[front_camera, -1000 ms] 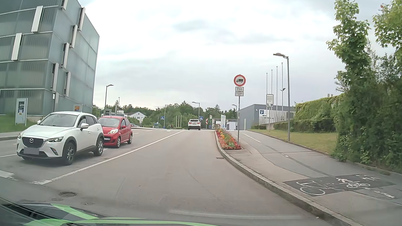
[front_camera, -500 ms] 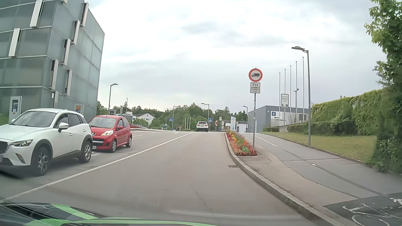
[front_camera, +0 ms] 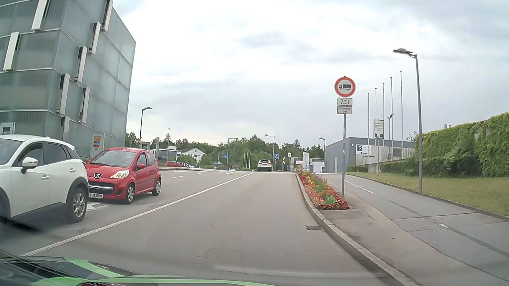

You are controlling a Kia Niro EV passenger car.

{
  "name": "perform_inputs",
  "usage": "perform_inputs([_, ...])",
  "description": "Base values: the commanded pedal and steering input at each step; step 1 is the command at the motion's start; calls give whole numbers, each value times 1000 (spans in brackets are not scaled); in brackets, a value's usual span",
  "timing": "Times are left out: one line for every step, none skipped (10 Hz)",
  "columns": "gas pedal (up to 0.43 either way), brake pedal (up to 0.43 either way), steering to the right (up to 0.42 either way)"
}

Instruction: Follow the waypoints while adhering to traffic rules and regulations

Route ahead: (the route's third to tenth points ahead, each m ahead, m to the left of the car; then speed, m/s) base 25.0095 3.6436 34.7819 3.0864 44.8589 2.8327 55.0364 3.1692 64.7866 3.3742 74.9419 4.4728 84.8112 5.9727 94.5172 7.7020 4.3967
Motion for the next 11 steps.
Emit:
perform_inputs([118, 0, -67])
perform_inputs([118, 0, -67])
perform_inputs([118, 0, -67])
perform_inputs([118, 0, -65])
perform_inputs([118, 0, -60])
perform_inputs([118, 0, -50])
perform_inputs([118, 0, -39])
perform_inputs([118, 0, -32])
perform_inputs([118, 0, -28])
perform_inputs([118, 0, -24])
perform_inputs([118, 0, -21])
